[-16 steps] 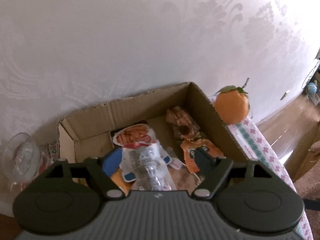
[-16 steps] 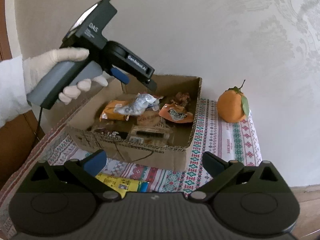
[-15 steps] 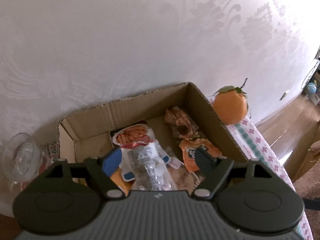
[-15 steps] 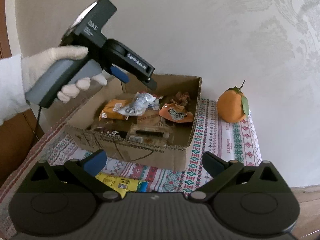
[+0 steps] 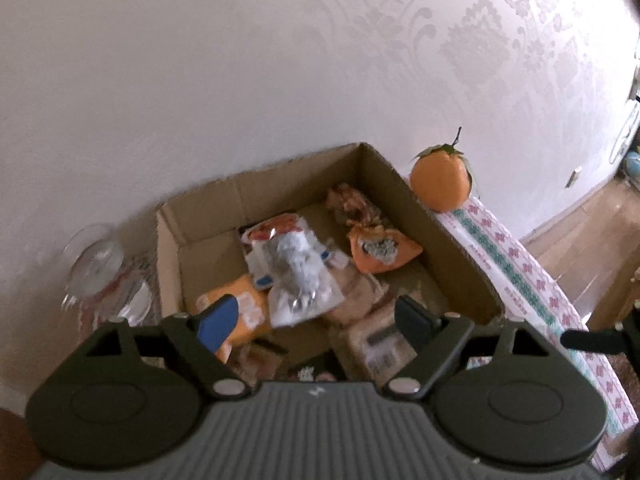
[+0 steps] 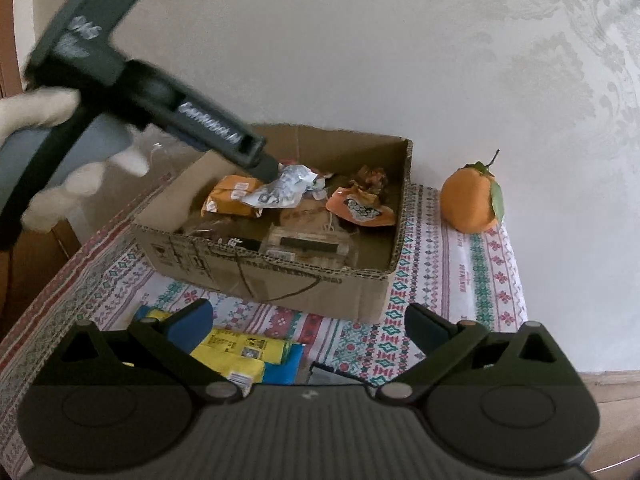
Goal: Organize snacks
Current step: 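Move the right tool to the clear packet while the left tool approaches the yellow wafer pack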
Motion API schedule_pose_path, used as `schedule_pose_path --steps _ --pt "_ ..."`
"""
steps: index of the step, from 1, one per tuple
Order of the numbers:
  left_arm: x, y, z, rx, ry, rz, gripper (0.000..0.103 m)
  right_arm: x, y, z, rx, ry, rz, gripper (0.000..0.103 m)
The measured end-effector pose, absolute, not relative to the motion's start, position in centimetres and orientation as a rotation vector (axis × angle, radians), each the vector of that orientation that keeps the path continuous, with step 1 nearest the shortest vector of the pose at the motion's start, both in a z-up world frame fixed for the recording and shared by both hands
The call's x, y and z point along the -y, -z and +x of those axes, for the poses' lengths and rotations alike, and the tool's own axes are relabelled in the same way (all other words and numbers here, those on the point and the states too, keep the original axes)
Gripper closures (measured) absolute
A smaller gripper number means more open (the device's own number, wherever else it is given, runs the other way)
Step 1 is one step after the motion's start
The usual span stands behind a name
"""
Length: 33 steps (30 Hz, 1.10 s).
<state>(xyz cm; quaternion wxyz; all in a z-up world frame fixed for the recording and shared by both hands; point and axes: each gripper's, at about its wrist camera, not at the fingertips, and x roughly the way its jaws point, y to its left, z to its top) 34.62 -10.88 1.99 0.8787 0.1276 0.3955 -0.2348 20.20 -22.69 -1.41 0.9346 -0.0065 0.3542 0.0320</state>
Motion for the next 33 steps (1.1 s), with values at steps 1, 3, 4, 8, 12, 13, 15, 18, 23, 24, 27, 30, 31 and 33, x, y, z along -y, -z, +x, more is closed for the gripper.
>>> schedule_pose_path --steps 1,3,4,8,12,13,15,18,23,24,27,30,31,33 --pt "10.5 -1.9 34.2 -0.823 0.479 0.259 0.017 22.6 1.4 20.3 -0.728 -0.066 -0.013 0.000" --pt "9.9 -1.7 33.3 -0.820 0.454 0.251 0.017 22.6 1.5 20.5 -0.734 -0.066 -0.012 0.000" --pt "9.5 -1.5 32.7 -0.815 0.428 0.250 0.017 22.6 1.5 20.7 -0.738 -0.059 -0.014 0.000" --pt "7.9 -1.0 30.4 -0.802 0.385 0.223 0.017 22.6 1.9 21.3 -0.761 -0.059 -0.012 0.000" --pt "6.3 -0.2 27.5 -0.790 0.334 0.160 0.017 22.6 2.7 21.7 -0.796 -0.062 -0.016 0.000" --pt "6.1 0.1 26.9 -0.790 0.307 0.149 0.017 22.6 2.9 21.8 -0.805 -0.065 -0.017 0.000" --pt "5.6 0.6 25.6 -0.787 0.270 0.141 0.017 22.5 3.2 21.7 -0.814 -0.067 -0.021 0.000" --pt "4.6 1.4 24.3 -0.797 0.221 0.093 0.017 22.4 3.5 21.5 -0.824 -0.068 -0.036 0.000" --pt "3.3 2.9 22.8 -0.848 0.221 0.075 0.016 23.0 4.0 20.7 -0.839 -0.068 -0.057 0.000" --pt "3.2 3.1 22.6 -0.854 0.205 0.090 0.016 23.1 4.2 20.5 -0.843 -0.067 -0.061 0.000" --pt "2.4 3.1 21.7 -0.861 0.194 0.113 0.016 23.7 4.7 19.9 -0.854 -0.062 -0.053 0.000" --pt "1.7 2.6 20.8 -0.876 0.183 0.149 0.016 24.1 5.4 19.4 -0.874 -0.065 -0.060 0.000" --pt "1.5 2.3 20.5 -0.883 0.172 0.167 0.016 24.1 5.6 19.3 -0.885 -0.064 -0.067 0.000" --pt "1.3 1.9 19.8 -0.860 0.144 0.199 0.009 24.2 5.9 19.2 -0.901 -0.048 -0.088 0.000"
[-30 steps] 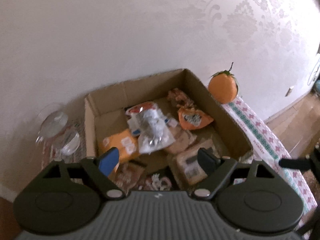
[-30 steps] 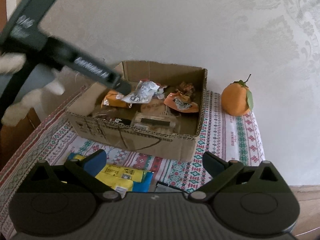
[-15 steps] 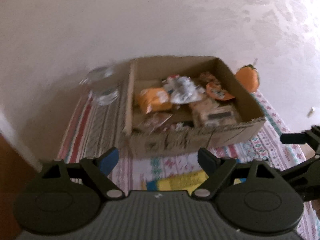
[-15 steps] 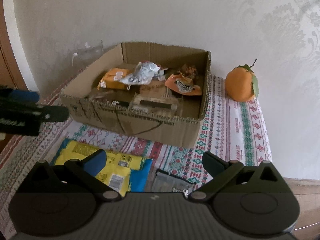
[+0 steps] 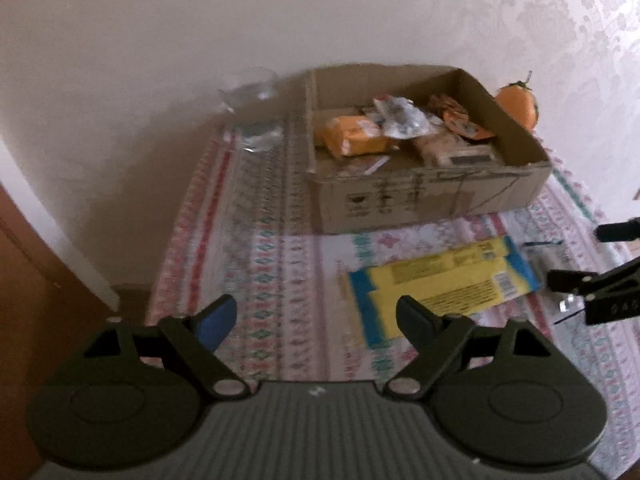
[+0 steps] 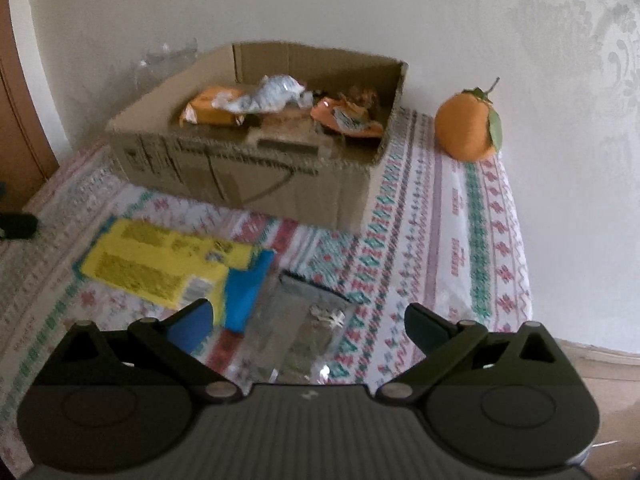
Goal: Organize snacks
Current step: 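Move the right tool to the clear packet while the left tool approaches the yellow wafer pack, then grasp the yellow-and-blue wafer pack at its end with the right tool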
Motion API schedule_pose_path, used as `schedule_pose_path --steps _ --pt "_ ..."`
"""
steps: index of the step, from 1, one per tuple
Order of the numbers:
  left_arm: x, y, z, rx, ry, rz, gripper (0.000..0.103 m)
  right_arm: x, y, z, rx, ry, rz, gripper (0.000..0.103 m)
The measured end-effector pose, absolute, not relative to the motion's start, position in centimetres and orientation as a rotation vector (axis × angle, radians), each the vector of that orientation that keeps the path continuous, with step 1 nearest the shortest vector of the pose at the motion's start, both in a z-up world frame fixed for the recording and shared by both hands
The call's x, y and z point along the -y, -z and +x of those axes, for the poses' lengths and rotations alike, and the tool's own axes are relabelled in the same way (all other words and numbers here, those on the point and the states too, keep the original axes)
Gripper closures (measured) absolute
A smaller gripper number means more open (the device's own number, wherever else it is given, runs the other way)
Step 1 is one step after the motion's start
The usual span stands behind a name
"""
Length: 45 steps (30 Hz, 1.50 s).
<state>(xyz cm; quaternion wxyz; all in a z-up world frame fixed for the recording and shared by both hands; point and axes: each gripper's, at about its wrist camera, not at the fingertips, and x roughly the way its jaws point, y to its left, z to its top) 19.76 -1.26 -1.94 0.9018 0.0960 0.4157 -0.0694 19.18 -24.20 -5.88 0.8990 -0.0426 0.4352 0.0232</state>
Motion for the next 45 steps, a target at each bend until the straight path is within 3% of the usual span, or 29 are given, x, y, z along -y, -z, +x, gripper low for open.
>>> schedule_pose_path --steps 4,20,45 --pt "2.2 2.9 18.9 -0.801 0.180 0.280 0.006 24.4 6.3 19.0 -0.920 -0.022 -0.086 0.000" --pt "8.1 7.7 21.2 -0.894 0.344 0.372 0.006 24.4 8.4 18.4 -0.953 -0.016 -0.049 0.000" --pt "9.6 8.9 27.0 -0.906 0.503 0.403 0.004 25.5 8.7 19.9 -0.961 -0.051 -0.039 0.000"
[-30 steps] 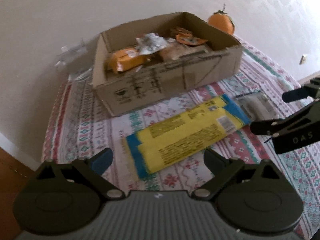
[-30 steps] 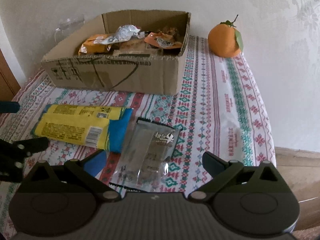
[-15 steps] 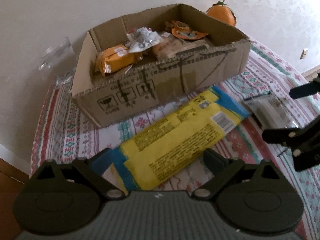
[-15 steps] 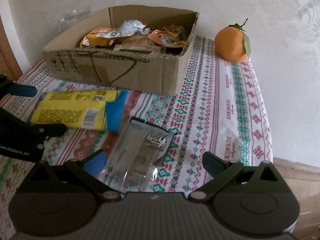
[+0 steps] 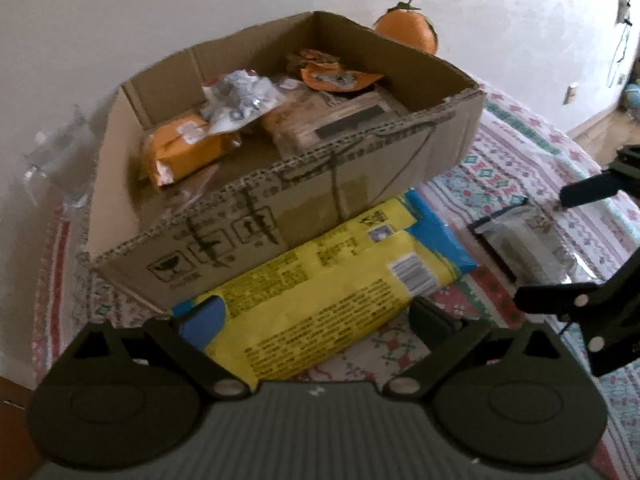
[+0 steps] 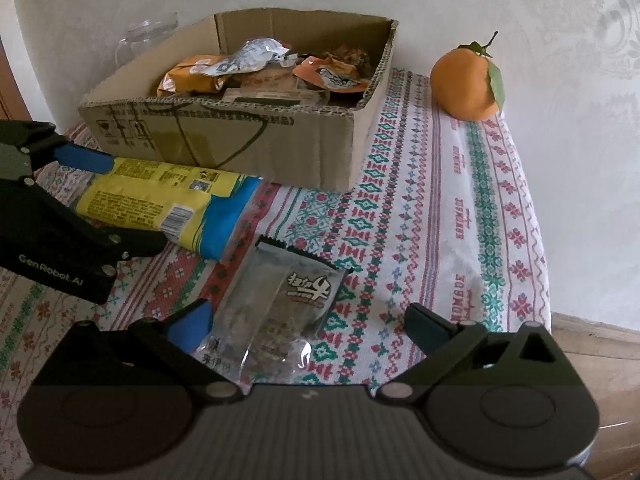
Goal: Organize snacks
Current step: 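Grasp the yellow-and-blue wafer pack at its end with the right tool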
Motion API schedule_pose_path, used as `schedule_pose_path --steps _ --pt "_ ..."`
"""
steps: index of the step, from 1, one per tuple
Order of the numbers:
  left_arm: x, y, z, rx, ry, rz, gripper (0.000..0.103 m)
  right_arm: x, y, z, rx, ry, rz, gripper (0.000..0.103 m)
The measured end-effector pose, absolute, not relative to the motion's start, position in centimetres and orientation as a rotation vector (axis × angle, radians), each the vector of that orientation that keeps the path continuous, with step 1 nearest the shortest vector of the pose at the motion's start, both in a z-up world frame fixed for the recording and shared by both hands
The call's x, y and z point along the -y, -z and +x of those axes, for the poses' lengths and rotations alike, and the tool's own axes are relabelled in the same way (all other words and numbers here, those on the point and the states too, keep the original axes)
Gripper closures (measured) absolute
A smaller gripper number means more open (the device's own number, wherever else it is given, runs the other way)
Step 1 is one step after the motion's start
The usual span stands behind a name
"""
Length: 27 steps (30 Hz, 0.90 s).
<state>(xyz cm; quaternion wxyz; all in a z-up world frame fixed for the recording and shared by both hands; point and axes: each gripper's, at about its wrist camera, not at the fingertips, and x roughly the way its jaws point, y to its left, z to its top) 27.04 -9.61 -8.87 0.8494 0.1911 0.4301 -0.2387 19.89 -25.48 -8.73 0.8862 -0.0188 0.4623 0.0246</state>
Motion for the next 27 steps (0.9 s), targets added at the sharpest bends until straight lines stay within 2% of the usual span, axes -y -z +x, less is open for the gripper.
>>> schedule_pose_path --steps 13,27 --pt "6.5 8.5 26.4 -0.904 0.346 0.321 0.005 24.8 6.7 21.4 -0.864 -0.228 -0.068 0.000" --pt "1.7 7.9 24.1 -0.949 0.268 0.235 0.005 21.5 8.6 26.9 -0.939 -0.412 -0.015 0.000"
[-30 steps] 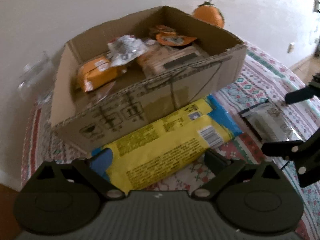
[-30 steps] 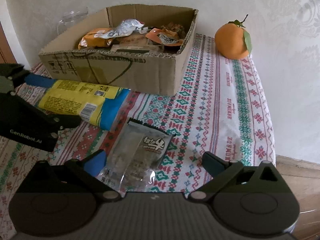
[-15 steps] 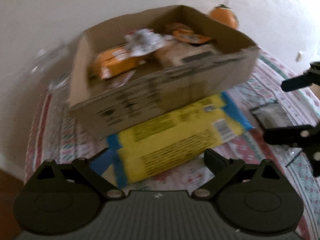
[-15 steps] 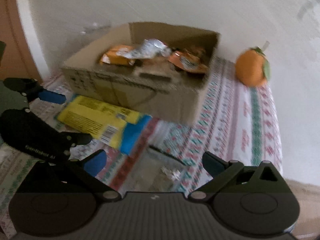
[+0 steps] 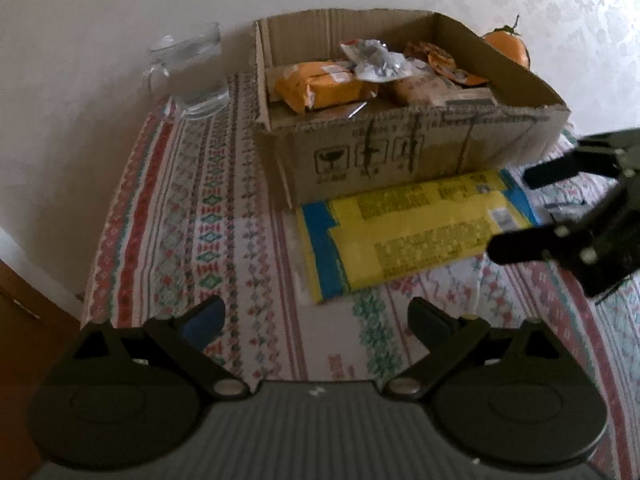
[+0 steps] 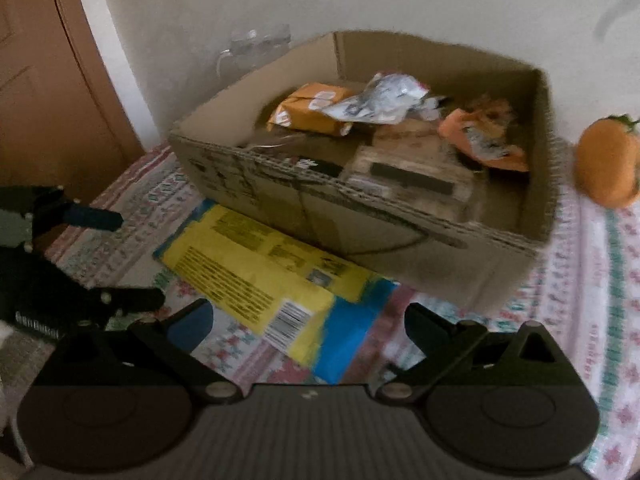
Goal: Organize snacks
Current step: 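Grasp the yellow-and-blue wafer pack at its end with the right tool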
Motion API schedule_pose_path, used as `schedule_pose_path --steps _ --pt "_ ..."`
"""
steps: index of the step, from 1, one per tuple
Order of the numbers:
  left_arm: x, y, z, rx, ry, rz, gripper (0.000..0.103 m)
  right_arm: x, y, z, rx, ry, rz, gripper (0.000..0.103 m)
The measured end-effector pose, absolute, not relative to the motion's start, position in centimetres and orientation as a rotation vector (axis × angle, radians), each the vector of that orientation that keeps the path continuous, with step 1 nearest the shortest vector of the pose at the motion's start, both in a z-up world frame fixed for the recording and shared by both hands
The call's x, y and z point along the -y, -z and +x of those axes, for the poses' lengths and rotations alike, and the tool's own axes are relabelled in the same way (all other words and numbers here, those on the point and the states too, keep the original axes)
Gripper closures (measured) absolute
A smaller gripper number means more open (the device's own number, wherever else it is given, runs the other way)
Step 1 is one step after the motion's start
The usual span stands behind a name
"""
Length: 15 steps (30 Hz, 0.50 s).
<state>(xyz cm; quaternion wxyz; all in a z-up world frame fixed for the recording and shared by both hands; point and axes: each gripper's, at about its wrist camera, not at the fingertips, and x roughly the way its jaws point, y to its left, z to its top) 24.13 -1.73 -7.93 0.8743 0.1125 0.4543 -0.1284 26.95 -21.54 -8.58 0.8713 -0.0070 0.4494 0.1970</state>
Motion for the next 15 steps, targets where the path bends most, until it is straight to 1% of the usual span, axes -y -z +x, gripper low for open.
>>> schedule_pose_path --steps 9,12,15 --pt "0.9 8.1 23.0 -0.965 0.297 0.240 0.005 19.0 8.7 25.8 -0.993 -0.521 0.014 0.000" --pt "0.6 8.3 22.6 -0.971 0.297 0.244 0.005 17.8 8.6 24.9 -1.011 -0.565 -0.039 0.000" --pt "0.2 8.4 22.2 -0.975 0.293 0.240 0.005 16.9 7.8 24.6 -0.975 -0.544 -0.152 0.000"
